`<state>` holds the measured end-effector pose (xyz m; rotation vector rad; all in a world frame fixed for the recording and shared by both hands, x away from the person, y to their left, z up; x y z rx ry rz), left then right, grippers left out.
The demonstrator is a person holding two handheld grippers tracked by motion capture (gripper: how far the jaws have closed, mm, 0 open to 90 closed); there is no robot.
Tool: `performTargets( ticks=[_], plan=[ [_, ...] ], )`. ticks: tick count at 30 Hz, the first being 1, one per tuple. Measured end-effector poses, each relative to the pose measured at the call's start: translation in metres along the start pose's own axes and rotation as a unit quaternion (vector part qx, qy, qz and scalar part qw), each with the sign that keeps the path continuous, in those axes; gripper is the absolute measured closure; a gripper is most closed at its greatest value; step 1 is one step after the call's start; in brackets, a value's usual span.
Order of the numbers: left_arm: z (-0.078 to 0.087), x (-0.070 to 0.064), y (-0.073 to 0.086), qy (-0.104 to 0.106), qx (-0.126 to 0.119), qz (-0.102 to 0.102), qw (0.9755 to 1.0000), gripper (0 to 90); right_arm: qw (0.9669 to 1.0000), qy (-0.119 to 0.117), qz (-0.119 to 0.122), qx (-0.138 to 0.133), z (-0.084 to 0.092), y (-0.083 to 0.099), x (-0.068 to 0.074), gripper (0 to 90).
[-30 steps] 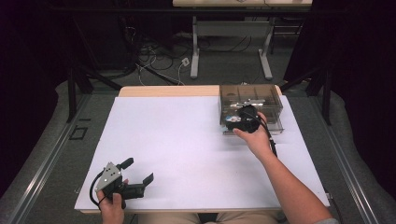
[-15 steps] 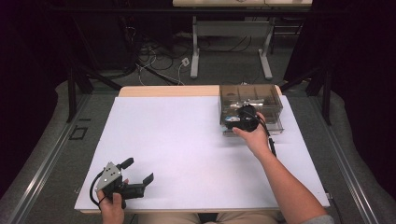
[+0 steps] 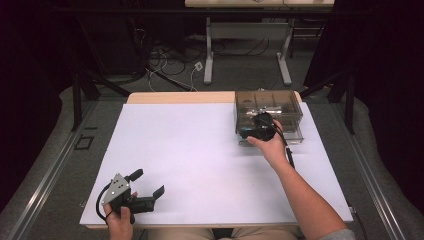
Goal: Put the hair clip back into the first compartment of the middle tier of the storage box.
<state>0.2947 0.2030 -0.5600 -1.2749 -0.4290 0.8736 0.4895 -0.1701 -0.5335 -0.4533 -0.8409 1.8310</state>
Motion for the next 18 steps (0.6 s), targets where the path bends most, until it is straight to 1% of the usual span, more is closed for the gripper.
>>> performTargets(
  ticks=[3, 8, 9, 18],
  plan=[
    [-0.0002, 0.0001, -0.0001, -0.001, 0.0, -0.002, 1.0, 0.5, 1.0, 0.0, 0.0, -0.001, 0.0004, -0.0004, 0.0, 25.9],
    [-0.0005, -0.0002, 0.0, 0.0, 0.0, 0.0, 1.0, 0.4, 1.0, 0.0, 0.004, -0.006, 0.0022, -0.0013, -0.0013, 25.8],
    [-0.0005, 0.0003, -0.0002, -0.001, 0.0, -0.003, 1.0, 0.4, 1.0, -0.002, 0.003, -0.007, 0.0024, -0.0014, -0.0011, 25.9],
    [0.0, 0.0017, -0.0002, -0.003, 0.0, -0.002, 1.0, 0.4, 0.9999, -0.002, 0.005, -0.012, 0.0026, -0.0021, -0.0004, 25.8]
  ],
)
Point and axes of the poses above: each handheld gripper's, and its own axes: z roughly backward along the jaws, y roughly out of its underside, x roughly to its left, the point moved 5 cm from there along -z, roughly forward along the jaws, and after that the axes turned 3 degrees about z, right-handed, at the moved point
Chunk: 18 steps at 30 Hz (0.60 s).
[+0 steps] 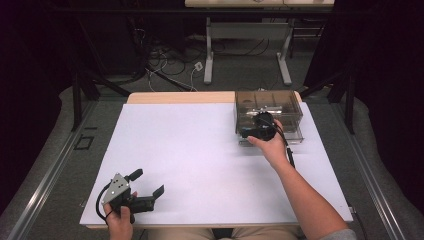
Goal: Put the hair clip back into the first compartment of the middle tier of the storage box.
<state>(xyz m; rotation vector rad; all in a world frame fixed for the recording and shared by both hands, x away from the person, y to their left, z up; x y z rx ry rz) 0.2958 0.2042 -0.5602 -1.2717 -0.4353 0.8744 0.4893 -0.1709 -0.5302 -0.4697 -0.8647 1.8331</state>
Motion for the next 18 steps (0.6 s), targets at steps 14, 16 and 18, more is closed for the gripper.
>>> performTargets(
  ticks=[14, 16, 18],
  plan=[
    [-0.003, 0.002, 0.001, 0.0, 0.002, 0.003, 1.0, 0.4, 0.9998, -0.001, -0.002, -0.018, 0.007, -0.003, 0.001, 20.6],
    [-0.003, 0.001, 0.001, 0.001, 0.003, 0.007, 1.0, 0.5, 0.9998, 0.008, -0.004, -0.02, 0.01, -0.003, 0.0, 20.5],
    [-0.004, 0.001, 0.001, 0.002, 0.005, 0.005, 1.0, 0.4, 0.9998, 0.001, -0.006, -0.021, 0.012, -0.003, 0.0, 20.6]
  ],
)
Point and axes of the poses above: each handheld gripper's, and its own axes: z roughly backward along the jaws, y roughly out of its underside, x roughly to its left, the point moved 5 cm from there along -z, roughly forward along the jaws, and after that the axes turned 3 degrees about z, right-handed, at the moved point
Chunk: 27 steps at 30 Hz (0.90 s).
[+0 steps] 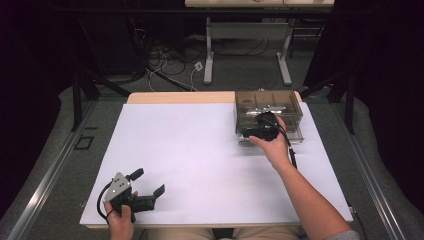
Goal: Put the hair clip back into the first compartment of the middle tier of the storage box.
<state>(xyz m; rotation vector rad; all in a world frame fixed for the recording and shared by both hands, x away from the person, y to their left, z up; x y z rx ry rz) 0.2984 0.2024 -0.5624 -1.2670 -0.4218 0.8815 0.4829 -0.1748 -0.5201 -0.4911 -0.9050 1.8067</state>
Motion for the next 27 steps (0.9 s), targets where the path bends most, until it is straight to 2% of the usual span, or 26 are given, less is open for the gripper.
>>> performTargets(
  ticks=[5, 9, 13, 22, 27],
  plan=[
    [0.001, 0.0, 0.0, -0.001, 0.0, -0.001, 1.0, 0.4, 0.9999, -0.007, 0.002, -0.008, 0.004, -0.001, 0.001, 20.1],
    [0.001, 0.001, 0.0, -0.001, -0.002, 0.001, 1.0, 0.4, 0.9999, -0.006, 0.005, -0.014, 0.009, -0.002, 0.003, 15.5],
    [0.001, 0.001, 0.0, -0.004, -0.007, 0.004, 1.0, 0.4, 0.9995, -0.01, 0.009, -0.029, 0.013, -0.002, 0.005, 15.1],
    [0.0, -0.002, 0.001, 0.004, 0.001, 0.002, 1.0, 0.4, 0.9987, -0.021, 0.01, -0.045, 0.021, 0.001, 0.01, 15.2],
    [0.0, -0.002, 0.001, 0.005, 0.004, -0.003, 1.0, 0.5, 0.9974, -0.032, 0.02, -0.062, 0.028, 0.001, 0.015, 15.1]
  ],
)
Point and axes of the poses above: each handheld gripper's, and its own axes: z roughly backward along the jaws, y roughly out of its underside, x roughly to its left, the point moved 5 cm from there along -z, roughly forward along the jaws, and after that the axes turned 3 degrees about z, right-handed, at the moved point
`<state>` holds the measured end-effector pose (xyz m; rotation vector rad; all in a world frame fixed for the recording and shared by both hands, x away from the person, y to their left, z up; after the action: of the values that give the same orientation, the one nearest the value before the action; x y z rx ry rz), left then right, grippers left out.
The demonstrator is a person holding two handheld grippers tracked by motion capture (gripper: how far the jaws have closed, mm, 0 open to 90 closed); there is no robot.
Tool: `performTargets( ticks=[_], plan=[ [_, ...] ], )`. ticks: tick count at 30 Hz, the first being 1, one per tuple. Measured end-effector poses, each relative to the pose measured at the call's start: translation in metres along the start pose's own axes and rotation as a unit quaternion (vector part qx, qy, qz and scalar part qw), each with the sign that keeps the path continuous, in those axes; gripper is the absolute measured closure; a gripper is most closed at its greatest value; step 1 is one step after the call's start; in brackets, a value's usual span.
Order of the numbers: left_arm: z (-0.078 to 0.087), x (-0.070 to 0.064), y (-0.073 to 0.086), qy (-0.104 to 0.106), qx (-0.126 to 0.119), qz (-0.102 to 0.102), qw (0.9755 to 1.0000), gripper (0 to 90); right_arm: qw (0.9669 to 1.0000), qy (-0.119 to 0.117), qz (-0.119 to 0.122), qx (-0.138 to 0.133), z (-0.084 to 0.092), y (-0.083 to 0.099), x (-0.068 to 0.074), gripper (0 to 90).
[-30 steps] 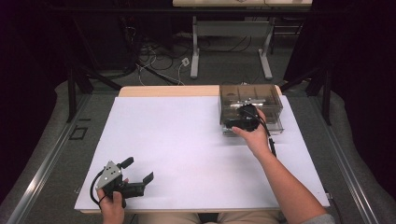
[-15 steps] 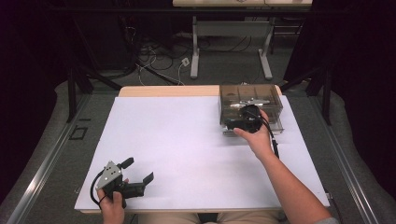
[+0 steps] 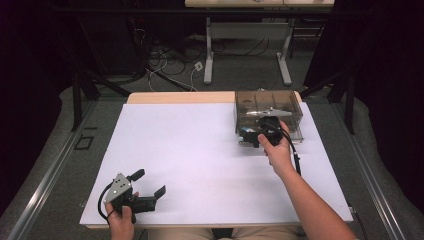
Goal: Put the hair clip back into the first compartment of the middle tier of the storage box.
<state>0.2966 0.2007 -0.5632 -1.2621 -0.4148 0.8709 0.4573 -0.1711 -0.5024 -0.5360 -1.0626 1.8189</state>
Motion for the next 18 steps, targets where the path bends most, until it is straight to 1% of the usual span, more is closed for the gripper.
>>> performTargets(
  ticks=[2, 8, 14, 17, 18],
  plan=[
    [0.0, -0.001, 0.0, 0.001, -0.001, -0.002, 1.0, 0.4, 1.0, -0.006, 0.004, -0.003, 0.004, 0.001, 0.002, 15.1],
    [0.0, -0.001, 0.0, 0.001, 0.0, -0.005, 1.0, 0.5, 0.9995, -0.006, 0.025, -0.019, 0.015, 0.006, 0.005, 15.1],
    [0.0, -0.001, 0.0, 0.0, -0.001, -0.005, 1.0, 0.5, 0.999, -0.007, 0.025, -0.037, 0.03, 0.013, 0.006, 15.1],
    [0.0, -0.001, 0.0, 0.0, -0.001, -0.004, 1.0, 0.4, 0.9985, 0.002, 0.031, -0.045, 0.037, 0.016, 0.006, 15.1],
    [0.0, -0.001, 0.0, 0.0, -0.001, -0.004, 1.0, 0.4, 0.9985, 0.002, 0.032, -0.044, 0.04, 0.017, 0.006, 15.0]
  ],
)
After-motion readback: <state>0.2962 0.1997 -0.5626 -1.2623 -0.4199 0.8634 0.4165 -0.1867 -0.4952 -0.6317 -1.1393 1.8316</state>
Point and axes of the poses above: each handheld gripper's, and its own axes: z roughly backward along the jaws, y roughly out of its underside, x roughly to its left, the point moved 5 cm from there along -z, roughly forward along the jaws, and after that the axes turned 3 degrees about z, right-handed, at the moved point
